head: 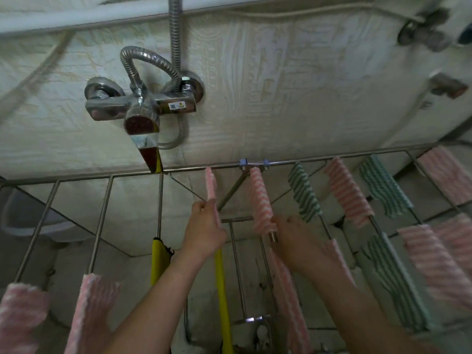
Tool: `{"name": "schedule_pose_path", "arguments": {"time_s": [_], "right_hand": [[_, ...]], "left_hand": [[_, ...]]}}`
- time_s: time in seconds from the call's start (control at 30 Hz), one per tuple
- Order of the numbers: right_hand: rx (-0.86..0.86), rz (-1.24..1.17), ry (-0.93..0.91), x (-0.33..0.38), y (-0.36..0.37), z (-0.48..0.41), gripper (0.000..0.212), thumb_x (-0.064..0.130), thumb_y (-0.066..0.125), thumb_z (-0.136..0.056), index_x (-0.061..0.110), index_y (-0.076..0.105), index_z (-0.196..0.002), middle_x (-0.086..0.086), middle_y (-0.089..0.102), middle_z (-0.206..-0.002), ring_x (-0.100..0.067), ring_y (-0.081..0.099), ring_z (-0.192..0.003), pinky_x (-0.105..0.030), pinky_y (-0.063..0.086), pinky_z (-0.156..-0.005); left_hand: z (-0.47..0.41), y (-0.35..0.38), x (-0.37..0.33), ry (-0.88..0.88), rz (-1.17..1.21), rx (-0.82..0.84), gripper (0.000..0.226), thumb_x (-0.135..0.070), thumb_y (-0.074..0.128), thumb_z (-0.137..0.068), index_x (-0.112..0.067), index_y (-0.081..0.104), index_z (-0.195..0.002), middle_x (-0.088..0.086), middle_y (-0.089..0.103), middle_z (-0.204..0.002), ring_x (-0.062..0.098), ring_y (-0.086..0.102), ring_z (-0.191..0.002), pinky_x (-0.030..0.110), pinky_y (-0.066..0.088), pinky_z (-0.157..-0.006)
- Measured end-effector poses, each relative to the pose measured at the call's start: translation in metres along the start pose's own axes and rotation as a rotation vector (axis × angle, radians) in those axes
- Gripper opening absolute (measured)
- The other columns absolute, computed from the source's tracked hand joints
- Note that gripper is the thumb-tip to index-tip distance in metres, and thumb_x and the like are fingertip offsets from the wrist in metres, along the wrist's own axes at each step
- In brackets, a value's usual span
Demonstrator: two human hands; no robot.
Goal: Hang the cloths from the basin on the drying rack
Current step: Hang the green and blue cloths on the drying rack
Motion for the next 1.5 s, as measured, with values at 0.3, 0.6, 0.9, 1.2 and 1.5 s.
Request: {"name": "schedule_pose_path", "arguments": {"time_s": [0.3, 0.6, 0.9, 1.2, 1.5], "right_hand": [[-0.292, -0.186, 0.158, 0.013, 0.011, 0.034, 0.037, 0.029, 0.049, -0.093, 0.02, 0.049, -0.129, -0.01, 0.059, -0.114, -0.028, 0.058, -0.101, -0.037, 0.05, -0.078], [-0.54, -0.496, 0.365, -0.026, 0.01, 0.126, 0.019, 0.013, 0.054, -0.088, 0.018, 0.068, -0.101, 0.006, 0.065, -0.072, -0.007, 0.056, -0.062, -0.026, 0.041, -0.06], [-0.799, -0.719, 0.625, -0.075, 0.02, 0.261, 0.023, 0.015, 0.058, -0.09, 0.031, 0.062, -0.073, -0.004, 0.068, -0.069, -0.026, 0.064, -0.065, -0.04, 0.052, -0.067], [-0.815, -0.691, 0.79, -0.131, 0.085, 0.433, 0.012, 0.02, 0.057, -0.092, 0.021, 0.068, -0.097, 0.011, 0.067, -0.082, -0.002, 0.059, -0.071, -0.017, 0.045, -0.067], [-0.898, -0.867, 1.252, -0.186, 0.23, 0.617, 0.021, 0.014, 0.057, -0.091, 0.018, 0.062, -0.111, -0.001, 0.067, -0.093, -0.017, 0.062, -0.082, -0.025, 0.044, -0.071]], "left_hand": [[0.02, -0.005, -0.006, 0.173, -0.005, -0.066, 0.056, -0.007, 0.058, -0.082, -0.013, 0.042, -0.136, 0.009, 0.038, -0.135, 0.028, 0.047, -0.117, 0.033, 0.043, -0.094], [0.072, 0.022, -0.054, 0.39, 0.148, 0.244, 0.024, -0.01, 0.054, -0.085, -0.031, 0.065, -0.081, -0.002, 0.059, -0.084, 0.011, 0.051, -0.067, 0.024, 0.037, -0.059], [0.188, 0.101, -0.113, 0.664, 0.18, 0.532, 0.026, -0.007, 0.05, -0.09, -0.026, 0.068, -0.09, -0.012, 0.059, -0.067, 0.003, 0.049, -0.058, 0.021, 0.036, -0.055], [0.342, 0.202, -0.156, 1.015, 0.045, 0.846, 0.032, -0.003, 0.054, -0.083, -0.025, 0.064, -0.104, -0.011, 0.061, -0.09, 0.007, 0.058, -0.083, 0.022, 0.048, -0.075], [0.529, 0.321, -0.138, 1.326, -0.41, 1.219, 0.03, -0.011, 0.049, -0.09, -0.023, 0.063, -0.113, -0.003, 0.066, -0.109, 0.013, 0.059, -0.097, 0.027, 0.045, -0.088]]}}
Point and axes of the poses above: each hand's wrist, its own z-axis away from the middle knuckle, its own y-axis out of the palm, x = y × z, the point moved 2 cm from there along -z, towards the middle knuckle
